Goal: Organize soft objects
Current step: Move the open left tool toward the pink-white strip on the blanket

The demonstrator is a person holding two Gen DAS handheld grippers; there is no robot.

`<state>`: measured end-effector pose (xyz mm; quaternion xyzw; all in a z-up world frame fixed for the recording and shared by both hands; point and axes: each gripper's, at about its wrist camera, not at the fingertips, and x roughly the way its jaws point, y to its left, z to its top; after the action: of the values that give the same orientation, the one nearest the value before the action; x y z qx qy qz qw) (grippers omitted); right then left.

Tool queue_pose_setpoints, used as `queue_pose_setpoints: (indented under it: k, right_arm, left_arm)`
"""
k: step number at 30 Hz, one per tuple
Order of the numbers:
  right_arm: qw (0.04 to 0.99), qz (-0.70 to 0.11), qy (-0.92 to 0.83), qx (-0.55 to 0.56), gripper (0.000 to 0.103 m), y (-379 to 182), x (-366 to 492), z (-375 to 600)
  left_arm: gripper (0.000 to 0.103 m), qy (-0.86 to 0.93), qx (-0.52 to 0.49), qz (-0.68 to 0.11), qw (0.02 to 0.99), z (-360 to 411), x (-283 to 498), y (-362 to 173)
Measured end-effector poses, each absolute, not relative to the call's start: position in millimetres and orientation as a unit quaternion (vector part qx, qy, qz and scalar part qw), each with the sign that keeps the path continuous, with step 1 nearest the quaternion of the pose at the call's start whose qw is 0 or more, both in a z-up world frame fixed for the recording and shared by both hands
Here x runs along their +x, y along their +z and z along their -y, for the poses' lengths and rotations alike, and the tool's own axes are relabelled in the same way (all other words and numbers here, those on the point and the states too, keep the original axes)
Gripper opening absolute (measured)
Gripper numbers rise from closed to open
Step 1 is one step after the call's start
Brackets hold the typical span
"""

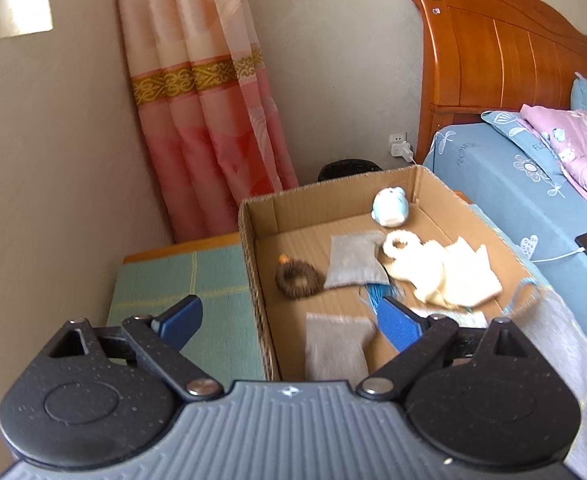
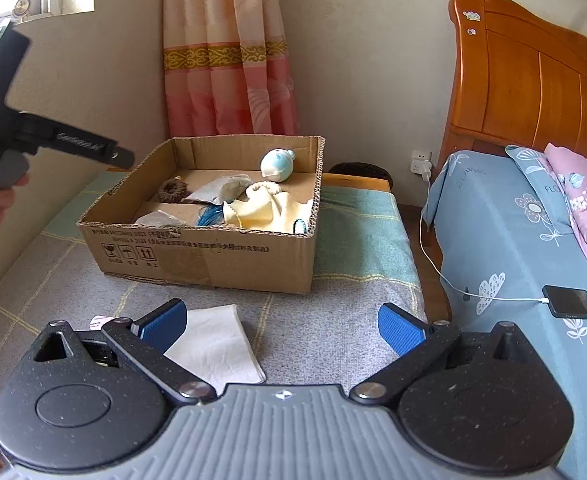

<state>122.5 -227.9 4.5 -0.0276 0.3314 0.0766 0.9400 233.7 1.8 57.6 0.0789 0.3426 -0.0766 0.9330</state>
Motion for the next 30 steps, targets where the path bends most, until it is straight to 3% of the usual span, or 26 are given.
queue_pose_setpoints:
  k: [13,22,30]
  right_arm:
    - [0.943,-0.315,0.108,-0.016,0.103,8.9,103.0,215.0]
    - [0.943,-0.313,0.114,-0.007,0.103,6.2,91.2,222.0]
    - [0.93,-0.336,0.145,-0.042,0.103,-31.1,94.4,207.4]
  left_arm:
    - [0.096,-0.049,0.066,-0.343,0.936,-9.7,172.1,63.3]
    - [0.097,-0.087,0.035,-0.377,0.921,-3.9,151.3,19.1]
    - [0.097,-0.068,0.034,-0.381,0.921,-5.8,138.4,-11.3]
